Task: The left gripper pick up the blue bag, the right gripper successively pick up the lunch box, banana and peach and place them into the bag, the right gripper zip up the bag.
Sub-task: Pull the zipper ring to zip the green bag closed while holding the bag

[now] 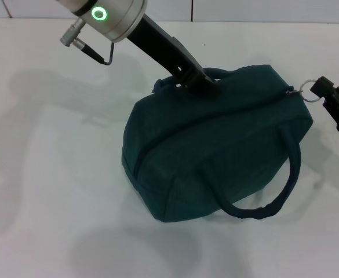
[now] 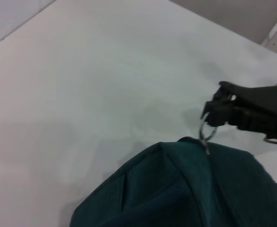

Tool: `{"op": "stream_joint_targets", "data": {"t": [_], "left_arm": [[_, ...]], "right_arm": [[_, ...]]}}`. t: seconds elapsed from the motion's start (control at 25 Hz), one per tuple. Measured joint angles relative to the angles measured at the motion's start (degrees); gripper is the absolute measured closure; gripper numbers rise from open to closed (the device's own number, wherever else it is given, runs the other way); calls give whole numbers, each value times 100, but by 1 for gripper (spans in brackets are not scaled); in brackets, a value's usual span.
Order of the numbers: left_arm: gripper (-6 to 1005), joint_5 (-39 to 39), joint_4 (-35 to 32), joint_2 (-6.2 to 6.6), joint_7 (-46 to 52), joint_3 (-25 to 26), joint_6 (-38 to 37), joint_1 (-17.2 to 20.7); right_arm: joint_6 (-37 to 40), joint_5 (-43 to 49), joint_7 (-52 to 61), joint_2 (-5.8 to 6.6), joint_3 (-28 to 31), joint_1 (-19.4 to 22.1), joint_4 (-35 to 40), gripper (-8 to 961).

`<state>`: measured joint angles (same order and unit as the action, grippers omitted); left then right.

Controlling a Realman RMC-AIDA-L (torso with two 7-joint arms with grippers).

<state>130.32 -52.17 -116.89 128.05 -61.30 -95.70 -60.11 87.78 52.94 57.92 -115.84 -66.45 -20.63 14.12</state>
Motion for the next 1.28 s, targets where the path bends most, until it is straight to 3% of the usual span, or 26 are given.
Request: {"op": "stream_joint_targets", "data": {"t": [0.96, 1.28], "left_arm": [[898, -192, -22, 130, -53, 288, -115, 79], [875, -268, -80, 76, -281, 633, -55, 155]], "right_arm": [[-938, 21, -87, -16, -34, -17, -33, 936], [-265, 7, -142, -15, -14, 17, -66, 936]]}}
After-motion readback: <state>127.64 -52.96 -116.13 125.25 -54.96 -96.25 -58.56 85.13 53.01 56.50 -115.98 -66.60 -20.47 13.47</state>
